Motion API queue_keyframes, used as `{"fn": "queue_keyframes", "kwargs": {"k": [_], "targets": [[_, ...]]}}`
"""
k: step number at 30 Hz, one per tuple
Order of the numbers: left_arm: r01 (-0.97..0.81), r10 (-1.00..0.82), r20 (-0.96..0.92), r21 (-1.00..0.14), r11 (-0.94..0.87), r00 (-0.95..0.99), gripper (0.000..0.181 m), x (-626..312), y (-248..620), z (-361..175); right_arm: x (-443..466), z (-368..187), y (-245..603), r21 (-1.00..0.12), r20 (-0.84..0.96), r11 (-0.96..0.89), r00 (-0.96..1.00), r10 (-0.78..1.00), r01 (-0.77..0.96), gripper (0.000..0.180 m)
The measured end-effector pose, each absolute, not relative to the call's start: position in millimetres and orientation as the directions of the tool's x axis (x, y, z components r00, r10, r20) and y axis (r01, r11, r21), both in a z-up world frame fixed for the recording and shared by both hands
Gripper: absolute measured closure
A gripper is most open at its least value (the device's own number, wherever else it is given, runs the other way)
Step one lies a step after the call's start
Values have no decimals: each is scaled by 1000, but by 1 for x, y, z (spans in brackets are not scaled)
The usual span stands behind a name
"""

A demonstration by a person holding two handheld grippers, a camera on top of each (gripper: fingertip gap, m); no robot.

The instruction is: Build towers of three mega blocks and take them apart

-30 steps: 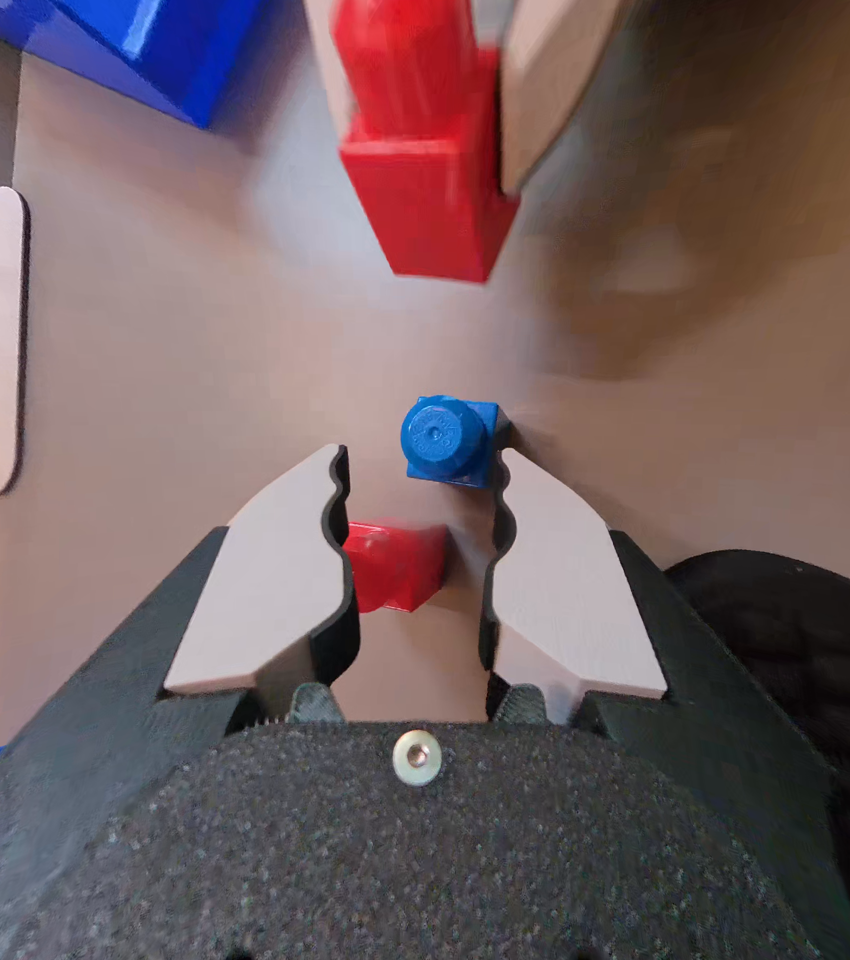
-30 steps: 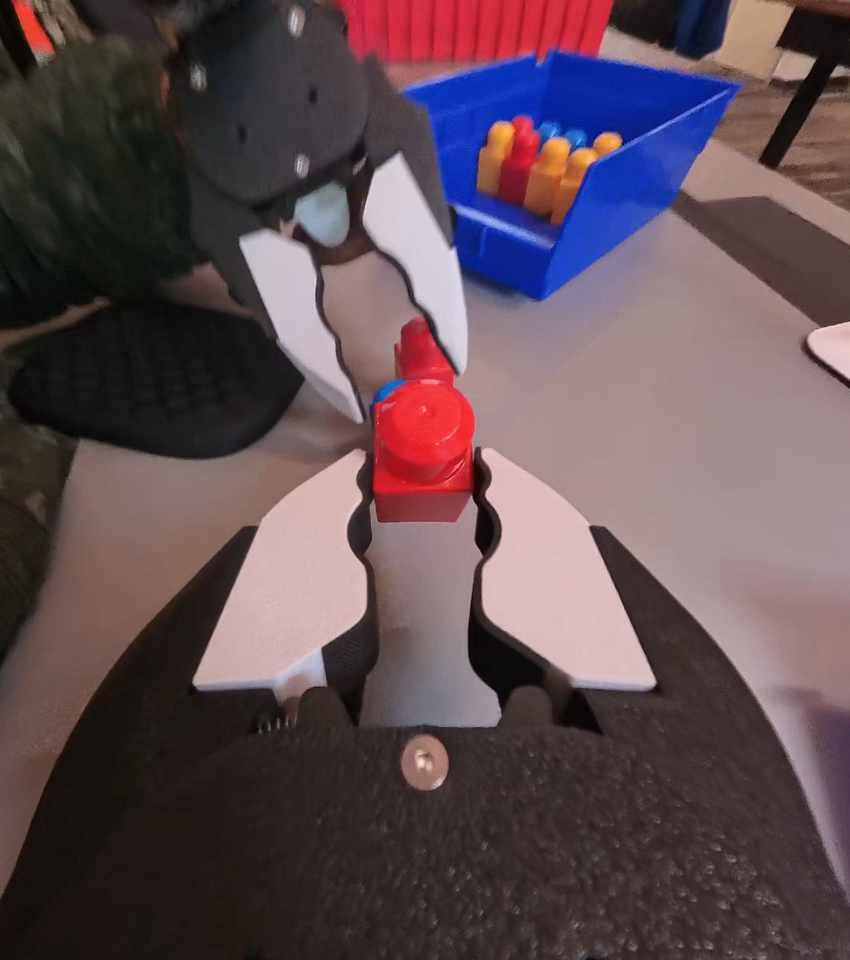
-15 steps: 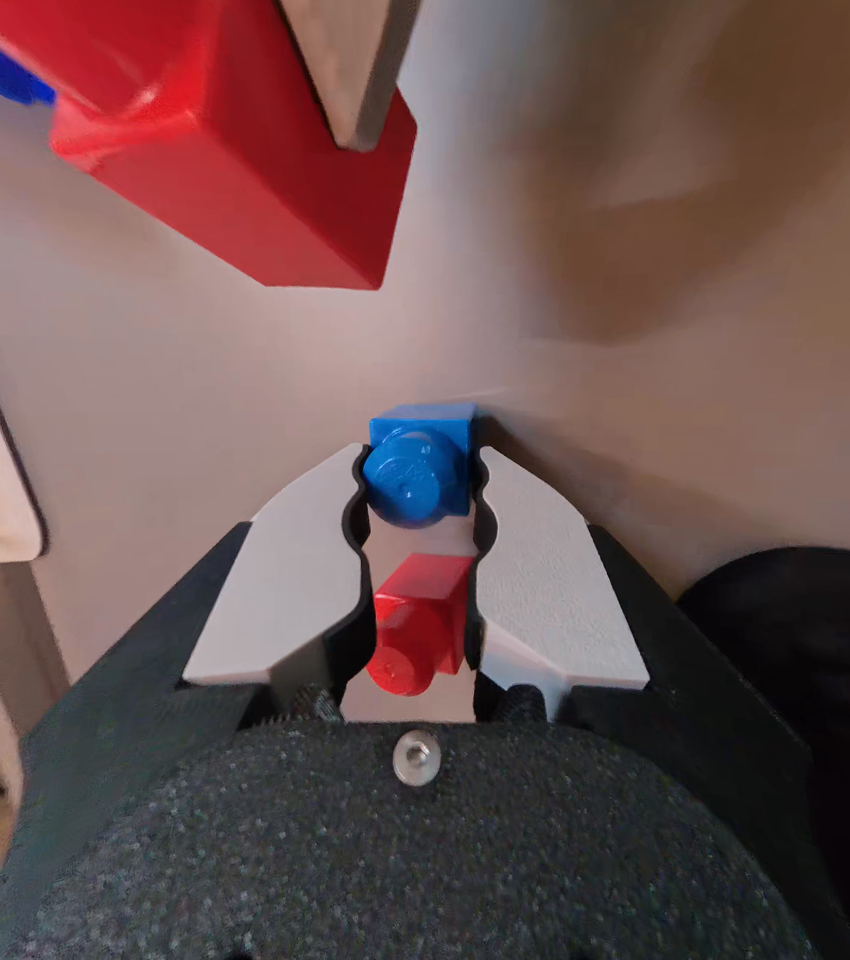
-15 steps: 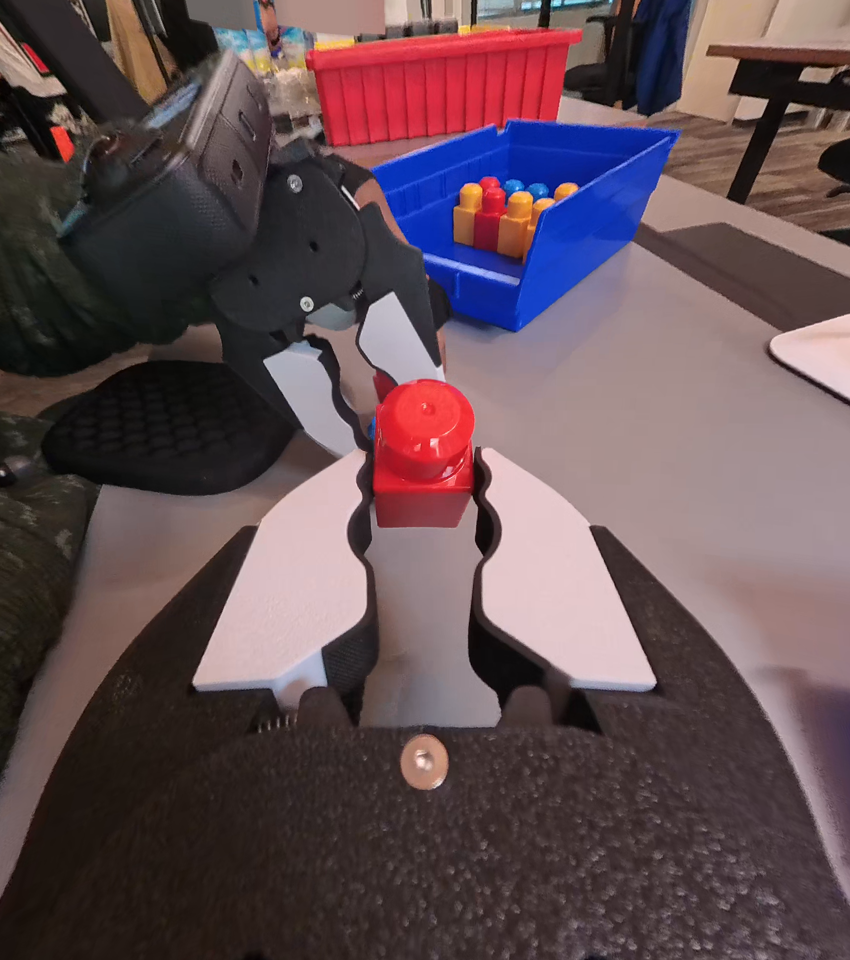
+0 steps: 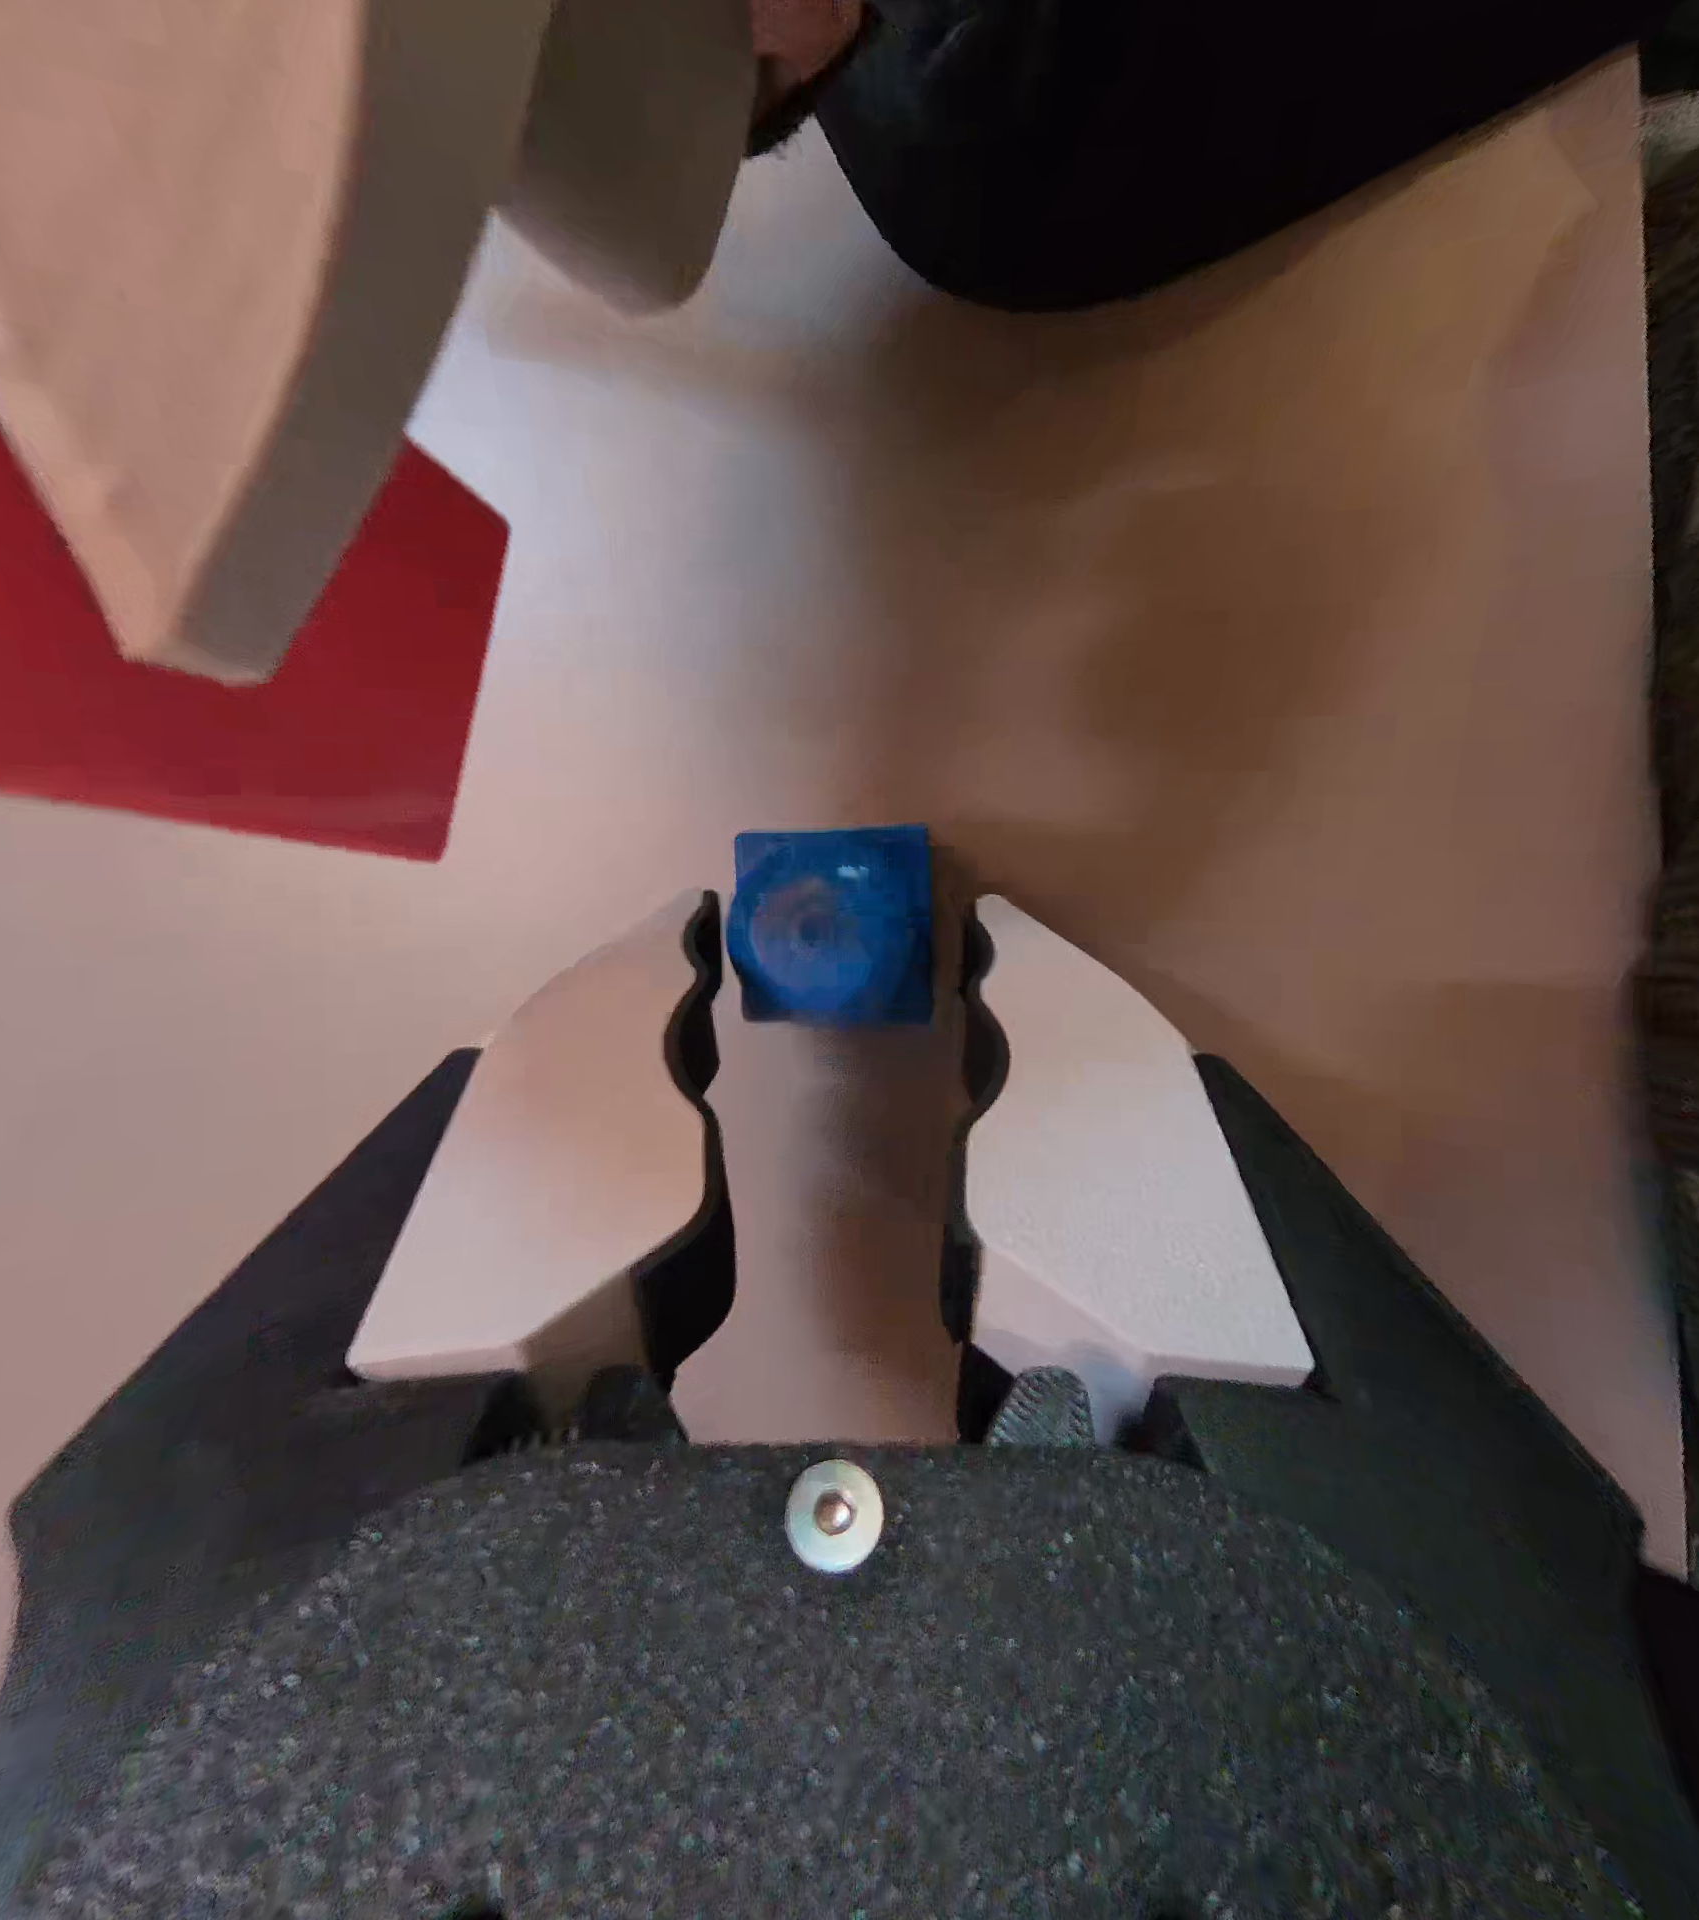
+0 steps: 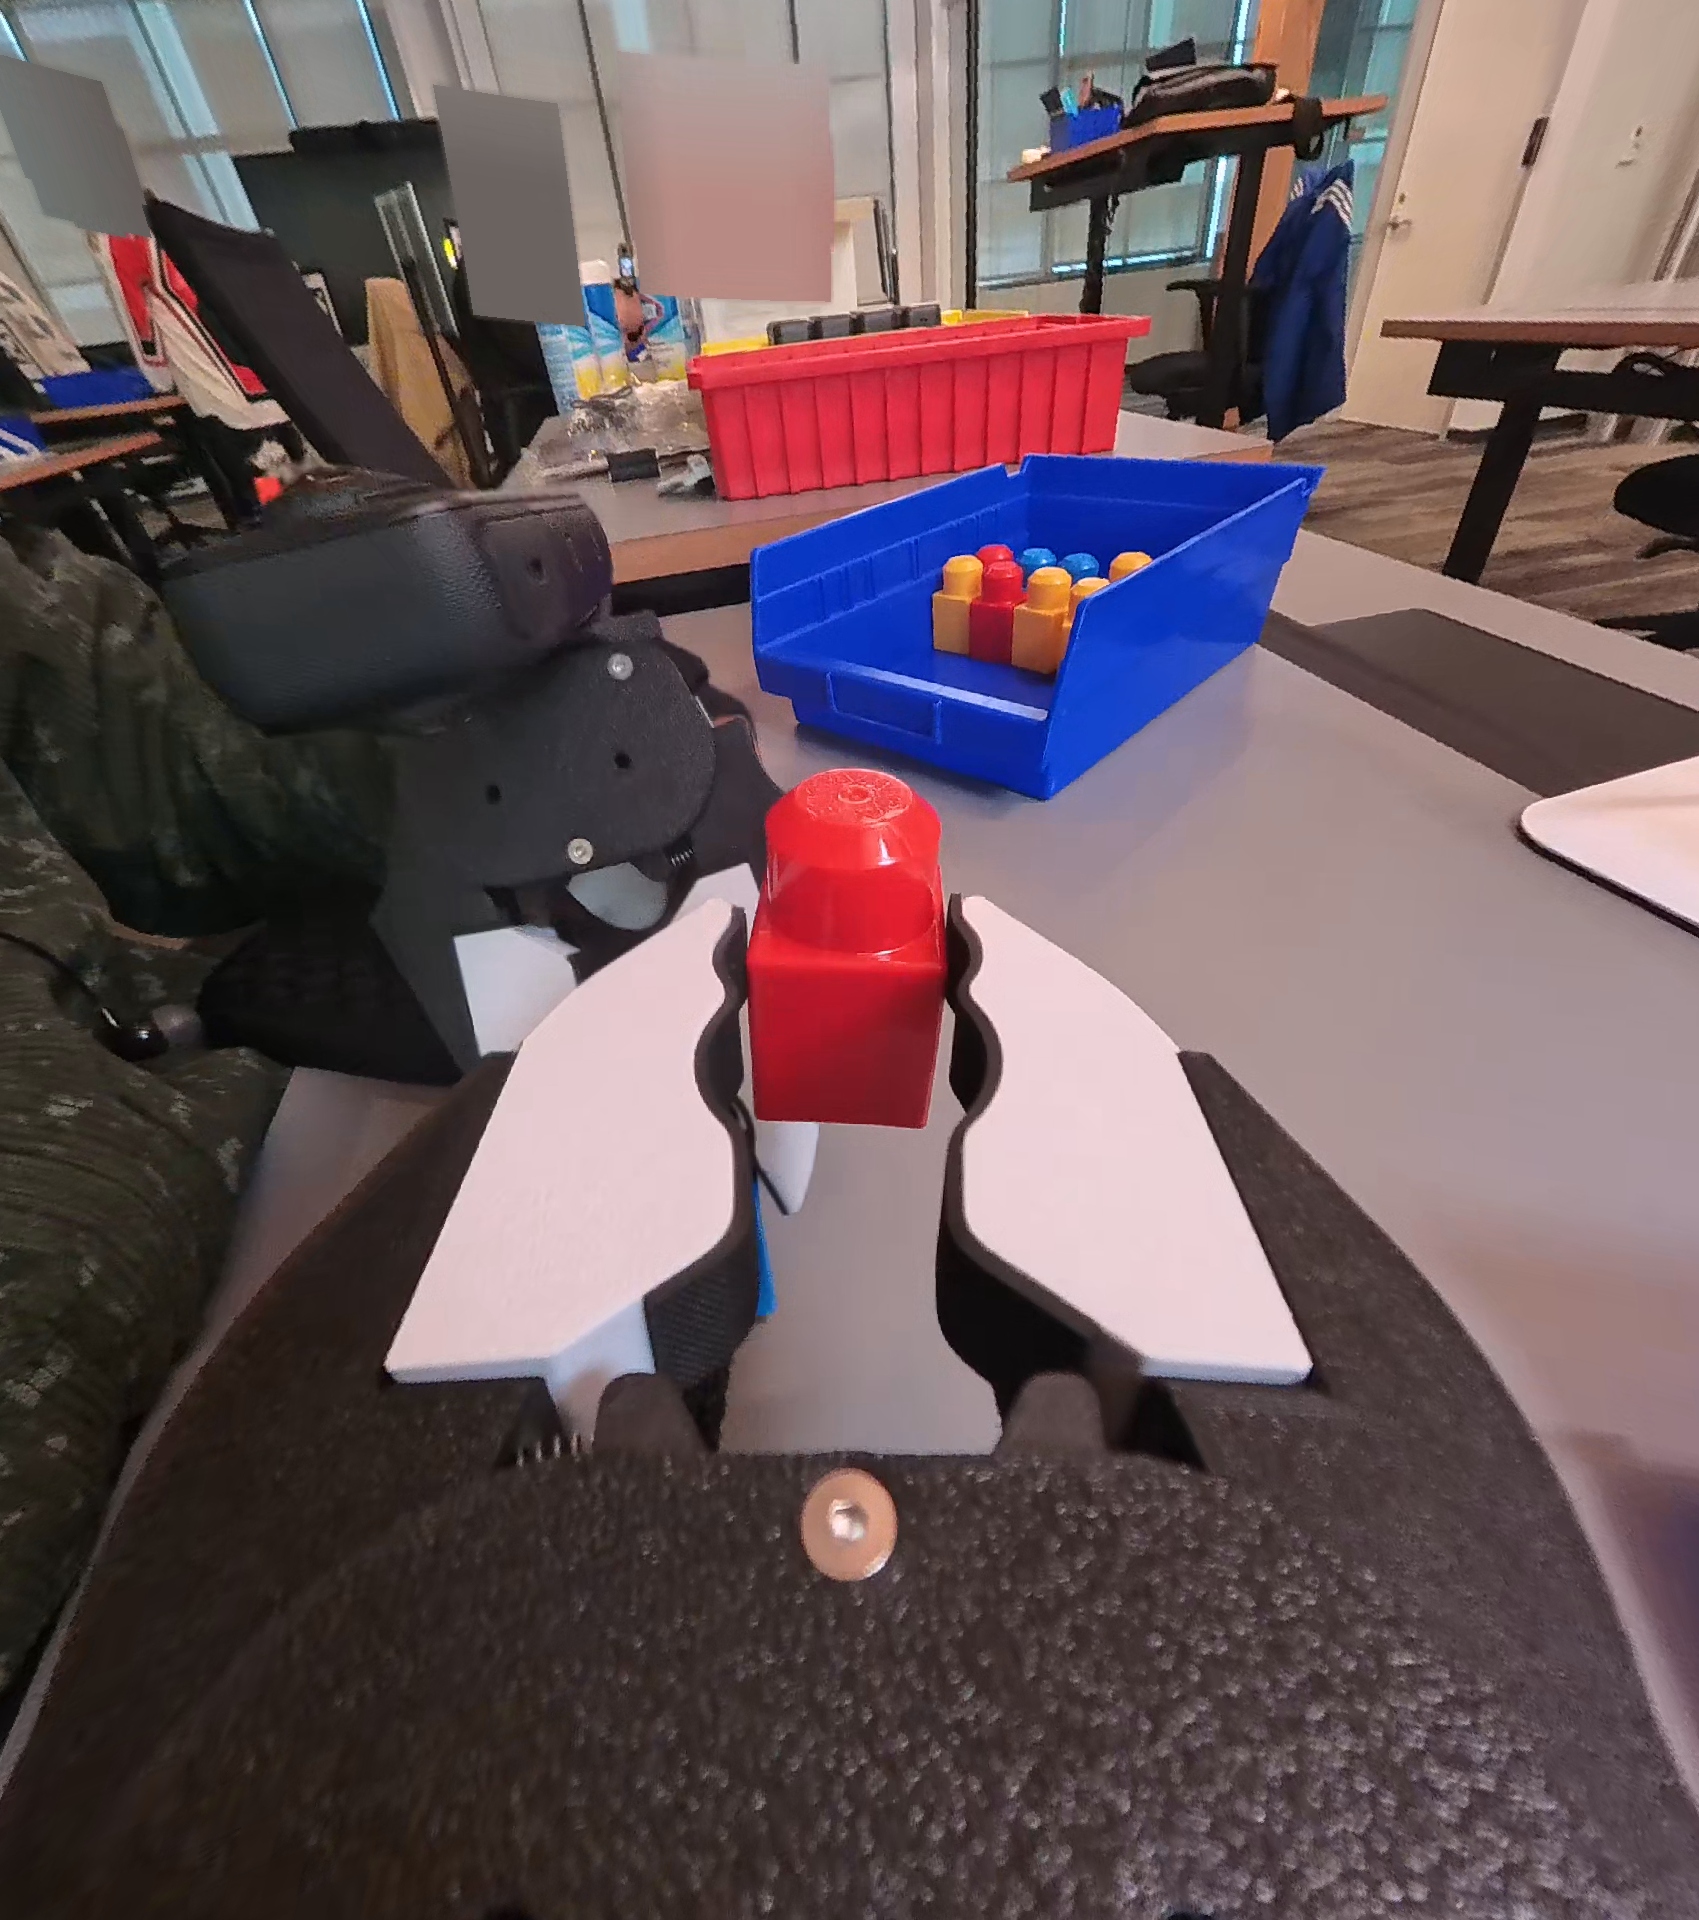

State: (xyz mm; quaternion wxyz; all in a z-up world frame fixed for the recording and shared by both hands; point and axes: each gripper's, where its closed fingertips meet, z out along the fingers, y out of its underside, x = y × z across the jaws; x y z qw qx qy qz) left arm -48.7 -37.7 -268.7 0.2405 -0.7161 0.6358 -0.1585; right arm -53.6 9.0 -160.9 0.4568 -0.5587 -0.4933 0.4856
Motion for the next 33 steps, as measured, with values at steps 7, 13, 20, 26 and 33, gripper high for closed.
{"fn": "queue_keyframes", "kwargs": {"k": [7,13,20,26,33], "targets": [[-712,-964,-53,-685,-154,260,110,-46,-41,-273,-47,-146,9,-992,-120,-120,22,993,32,143],[-690,-930,-97,-699,-189,354,143,-42,-28,-286,-47,-133,-5,-990,-132,-135,-65,989,-34,143],[-663,-930,-74,-722,-199,360,143,-43,-28,-267,-59,-156,-18,-993,-101,-94,-92,991,76,143],[-650,-929,-3,-715,-257,370,144,-56,-29,-257,-70,-191,-29,-961,-44,-12,-111,993,275,143],[-702,-941,-12,-669,-243,337,144,-61,-35,-261,-67,-204,-33,-913,-55,-7,-108,993,407,143]]}}
